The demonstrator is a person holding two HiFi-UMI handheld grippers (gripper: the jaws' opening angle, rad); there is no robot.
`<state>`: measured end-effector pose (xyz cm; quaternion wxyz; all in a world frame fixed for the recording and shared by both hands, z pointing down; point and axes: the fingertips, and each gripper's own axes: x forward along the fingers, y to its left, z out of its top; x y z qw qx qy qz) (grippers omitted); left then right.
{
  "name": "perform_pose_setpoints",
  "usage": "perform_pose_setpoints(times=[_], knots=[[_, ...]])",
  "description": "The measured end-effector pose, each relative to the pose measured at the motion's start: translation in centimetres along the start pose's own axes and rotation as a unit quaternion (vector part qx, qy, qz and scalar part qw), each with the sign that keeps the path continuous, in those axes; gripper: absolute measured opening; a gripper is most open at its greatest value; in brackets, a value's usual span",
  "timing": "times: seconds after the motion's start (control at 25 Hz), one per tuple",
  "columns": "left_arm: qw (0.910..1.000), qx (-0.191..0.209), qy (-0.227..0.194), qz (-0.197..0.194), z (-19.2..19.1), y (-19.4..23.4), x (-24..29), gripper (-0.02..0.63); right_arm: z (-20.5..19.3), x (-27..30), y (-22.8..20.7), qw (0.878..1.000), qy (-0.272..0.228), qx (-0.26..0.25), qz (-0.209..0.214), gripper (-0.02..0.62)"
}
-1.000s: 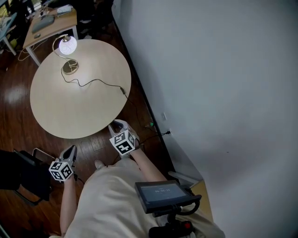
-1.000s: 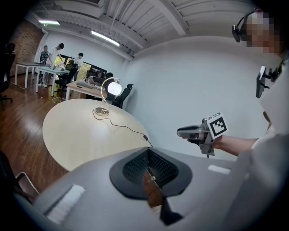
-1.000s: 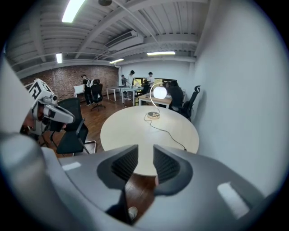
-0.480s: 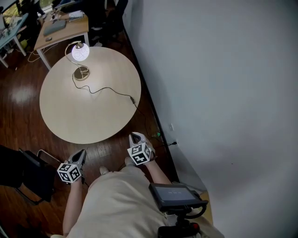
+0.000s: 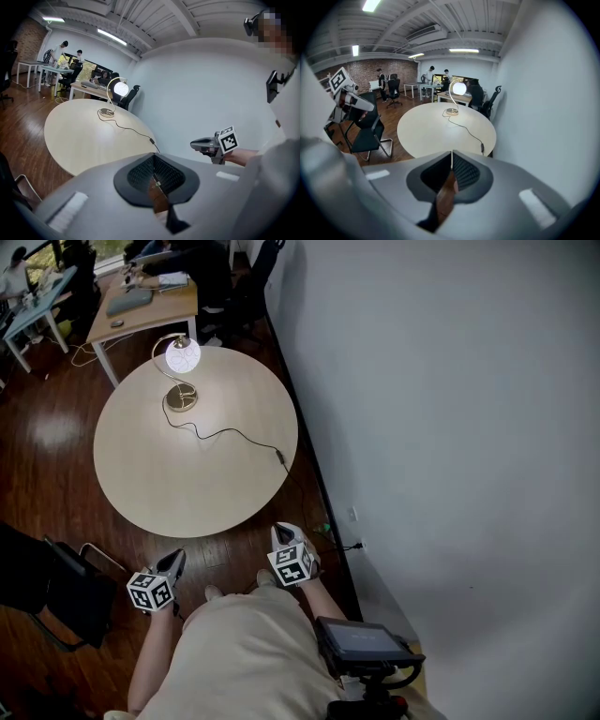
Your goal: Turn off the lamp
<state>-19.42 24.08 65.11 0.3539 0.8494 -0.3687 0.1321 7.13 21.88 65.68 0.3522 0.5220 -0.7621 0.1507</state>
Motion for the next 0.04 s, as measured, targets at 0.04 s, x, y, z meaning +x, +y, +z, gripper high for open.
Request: perform_pose_setpoints(times=[0.04], knots=[[1.0,-0.001,0.001,-0.001,-0.07,-0.04,-0.11,0.004,-0.06,-0.12,0.16,1.0,0.001,0.002,0.0,0.002]])
